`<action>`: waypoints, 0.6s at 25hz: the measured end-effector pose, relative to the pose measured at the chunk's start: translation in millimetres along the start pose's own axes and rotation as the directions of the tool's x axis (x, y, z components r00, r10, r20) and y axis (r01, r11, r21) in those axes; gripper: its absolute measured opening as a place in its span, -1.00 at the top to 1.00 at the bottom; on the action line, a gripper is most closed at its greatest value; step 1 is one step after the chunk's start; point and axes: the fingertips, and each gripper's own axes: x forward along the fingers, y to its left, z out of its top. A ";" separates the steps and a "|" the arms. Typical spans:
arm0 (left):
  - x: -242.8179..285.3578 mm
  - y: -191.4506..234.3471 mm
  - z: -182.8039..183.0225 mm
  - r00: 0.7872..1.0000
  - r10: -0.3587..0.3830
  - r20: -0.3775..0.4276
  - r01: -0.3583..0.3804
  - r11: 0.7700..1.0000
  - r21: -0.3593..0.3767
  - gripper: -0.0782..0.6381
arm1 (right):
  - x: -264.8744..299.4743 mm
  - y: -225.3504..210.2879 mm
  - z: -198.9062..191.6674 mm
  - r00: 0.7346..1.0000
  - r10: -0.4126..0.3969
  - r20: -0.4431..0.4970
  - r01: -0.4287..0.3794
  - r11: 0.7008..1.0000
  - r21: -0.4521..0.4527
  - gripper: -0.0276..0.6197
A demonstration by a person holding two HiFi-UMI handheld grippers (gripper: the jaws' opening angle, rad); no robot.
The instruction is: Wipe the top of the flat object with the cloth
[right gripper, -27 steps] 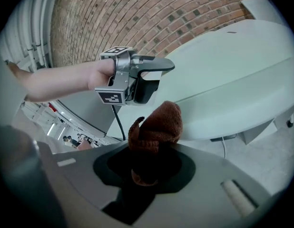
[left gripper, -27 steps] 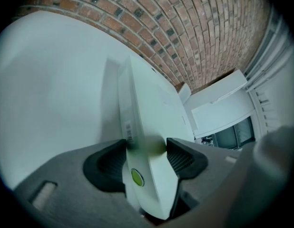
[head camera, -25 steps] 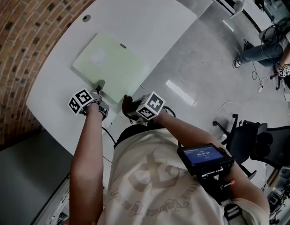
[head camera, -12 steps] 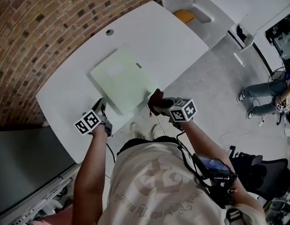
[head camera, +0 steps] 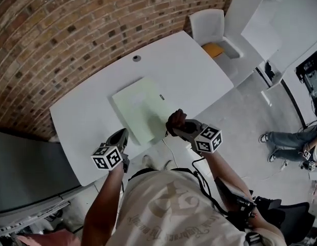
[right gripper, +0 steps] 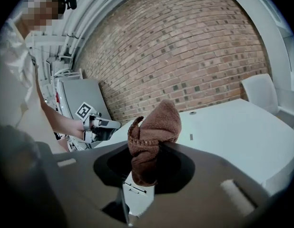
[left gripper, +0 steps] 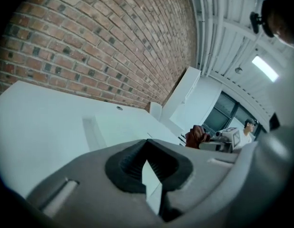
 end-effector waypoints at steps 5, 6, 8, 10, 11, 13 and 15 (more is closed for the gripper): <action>-15.3 -19.8 -10.0 0.999 -0.030 0.025 0.028 0.998 0.054 0.77 | -3.4 2.7 3.6 1.000 0.021 0.016 -0.021 0.999 -0.042 0.58; -18.5 -22.8 -13.4 0.999 -0.034 0.026 0.032 0.998 0.058 0.77 | -4.3 3.2 2.2 1.000 0.022 0.013 -0.021 0.999 -0.043 0.58; -23.5 -27.9 -21.6 0.999 -0.038 0.023 0.036 0.998 0.061 0.77 | -6.9 4.7 -1.5 1.000 0.024 0.011 -0.023 0.999 -0.044 0.58; -25.6 -32.8 -30.0 0.999 -0.037 0.016 0.036 0.998 0.057 0.77 | -11.3 4.8 -5.8 1.000 0.023 0.013 -0.022 0.999 -0.042 0.58; -25.5 -35.2 -33.4 0.999 -0.037 0.013 0.037 0.998 0.055 0.77 | -13.6 4.2 -7.8 1.000 0.021 0.015 -0.020 0.999 -0.040 0.58; -23.9 -39.8 -37.3 0.999 -0.039 0.010 0.038 0.998 0.056 0.77 | -16.5 1.7 -10.1 1.000 0.018 0.019 -0.017 0.999 -0.035 0.58; -21.8 -44.1 -39.3 0.999 -0.040 0.009 0.040 0.997 0.062 0.77 | -17.0 -0.4 -11.0 1.000 0.018 0.020 -0.018 0.999 -0.038 0.58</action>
